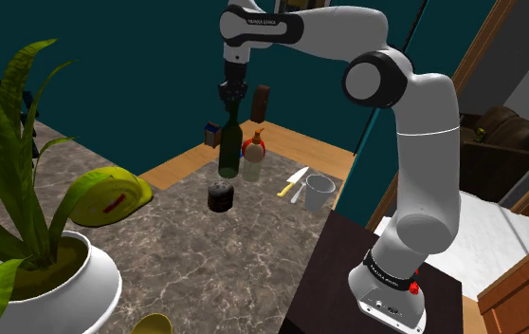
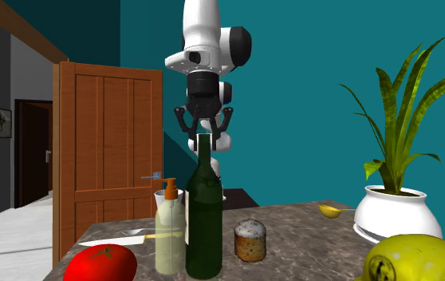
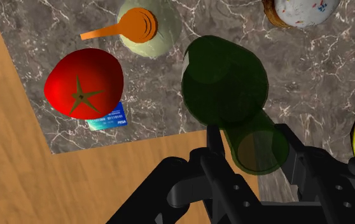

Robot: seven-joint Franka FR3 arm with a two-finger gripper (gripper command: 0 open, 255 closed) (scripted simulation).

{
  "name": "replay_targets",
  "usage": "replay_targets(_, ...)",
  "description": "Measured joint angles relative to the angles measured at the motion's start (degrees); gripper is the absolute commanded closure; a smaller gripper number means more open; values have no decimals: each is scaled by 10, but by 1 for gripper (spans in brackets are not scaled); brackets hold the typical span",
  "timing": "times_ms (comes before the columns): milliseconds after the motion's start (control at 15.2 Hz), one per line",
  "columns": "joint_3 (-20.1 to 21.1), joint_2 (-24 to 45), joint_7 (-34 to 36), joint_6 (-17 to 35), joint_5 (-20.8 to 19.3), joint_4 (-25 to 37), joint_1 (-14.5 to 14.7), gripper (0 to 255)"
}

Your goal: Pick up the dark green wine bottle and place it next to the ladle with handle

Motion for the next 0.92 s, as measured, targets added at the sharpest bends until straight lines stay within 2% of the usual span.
replay_targets(594,0,21,3,-85,1,107,-2,255)
replay_targets(924,1,50,5,-143,2,194,-5,255)
